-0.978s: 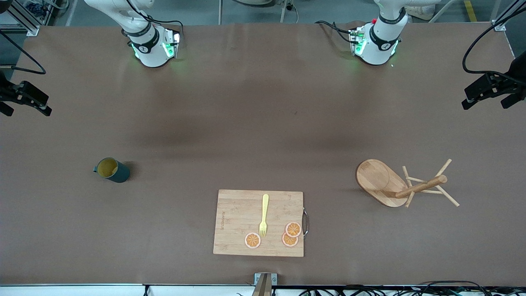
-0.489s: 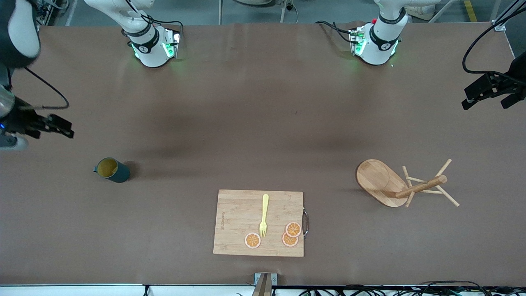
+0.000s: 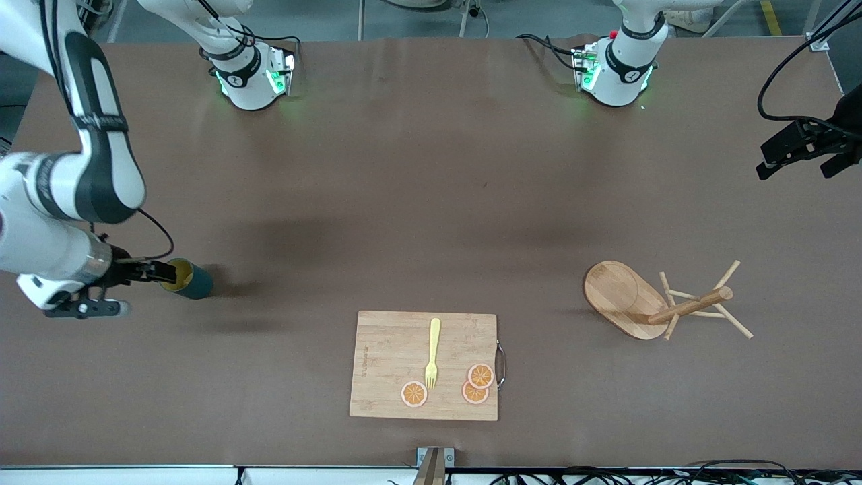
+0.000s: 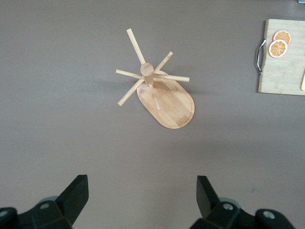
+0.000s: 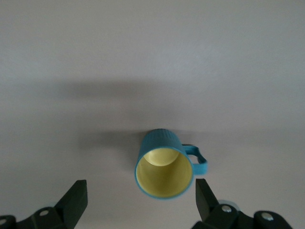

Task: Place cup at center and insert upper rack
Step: 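Grasp the teal mug by its rim with the right gripper, then carry the teal mug to the table center while the left gripper approaches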

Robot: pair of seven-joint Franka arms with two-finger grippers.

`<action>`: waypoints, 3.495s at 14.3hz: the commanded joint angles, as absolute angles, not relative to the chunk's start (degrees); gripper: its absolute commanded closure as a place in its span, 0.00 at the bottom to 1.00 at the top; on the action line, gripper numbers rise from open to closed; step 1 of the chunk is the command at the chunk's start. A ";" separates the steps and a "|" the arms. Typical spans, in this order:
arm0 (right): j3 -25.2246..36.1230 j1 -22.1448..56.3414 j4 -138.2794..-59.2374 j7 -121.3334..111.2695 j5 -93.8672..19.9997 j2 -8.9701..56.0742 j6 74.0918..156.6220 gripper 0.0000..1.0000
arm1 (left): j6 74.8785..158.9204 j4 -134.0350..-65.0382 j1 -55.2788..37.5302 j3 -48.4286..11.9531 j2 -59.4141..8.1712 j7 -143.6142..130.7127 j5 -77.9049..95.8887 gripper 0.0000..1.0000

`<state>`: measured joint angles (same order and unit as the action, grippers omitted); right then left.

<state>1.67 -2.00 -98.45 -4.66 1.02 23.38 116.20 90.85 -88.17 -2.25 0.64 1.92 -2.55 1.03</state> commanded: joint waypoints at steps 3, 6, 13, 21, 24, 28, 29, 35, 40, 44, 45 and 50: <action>1.41 -1.23 -98.70 -4.04 0.79 26.62 115.75 0.00 | 90.79 -87.89 -2.20 0.53 2.29 -2.20 1.58 0.00; 1.41 0.26 -98.70 -4.04 0.79 28.30 116.37 0.00 | 90.79 -87.89 -2.11 0.53 2.29 -2.20 1.58 0.00; 1.41 -0.44 -99.14 -4.13 0.79 30.32 115.93 0.00 | 90.88 -87.89 -2.20 0.53 2.29 -2.20 1.58 0.00; 1.41 0.35 -98.79 -4.04 0.79 33.22 115.84 0.62 | 90.88 -87.89 -2.20 0.53 2.29 -2.29 1.58 0.00; 1.32 0.70 -98.53 -4.04 0.70 33.22 115.66 0.94 | 90.97 -87.89 -2.20 0.53 2.29 -2.29 1.67 0.00; 1.32 0.70 -98.17 -4.65 0.70 33.22 115.66 1.00 | 90.97 -87.89 -2.20 0.53 2.28 -2.29 1.58 0.00; 1.23 0.62 -98.09 -5.01 0.70 33.14 115.75 1.00 | 90.97 -87.89 -2.20 0.53 2.29 -2.29 1.58 0.00; -4.12 1.40 -88.89 -5.27 -2.89 31.46 102.26 1.00 | 90.97 -87.89 -2.20 0.53 2.29 -2.37 1.67 0.00; -4.93 16.22 -82.11 5.59 -5.10 35.22 101.51 1.00 | 90.97 -87.89 -2.20 0.44 2.29 -2.81 1.76 0.00; -5.10 27.14 -75.15 21.50 -5.62 41.39 108.95 1.00 | 90.97 -87.89 -1.76 0.44 2.29 -2.81 1.76 0.00; -5.10 29.07 -75.15 24.58 -5.71 41.74 111.42 1.00 | 90.97 -87.89 -1.76 0.44 2.29 -2.90 1.76 0.00; -5.10 40.76 -74.97 36.55 -5.63 43.68 115.75 1.00 | 90.70 -88.15 -2.37 0.27 2.11 -3.08 1.76 0.00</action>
<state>-5.85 36.92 -76.42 32.64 -4.91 42.69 115.61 90.85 -88.18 -2.23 0.54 1.92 -2.62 1.03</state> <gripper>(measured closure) 0.952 0.000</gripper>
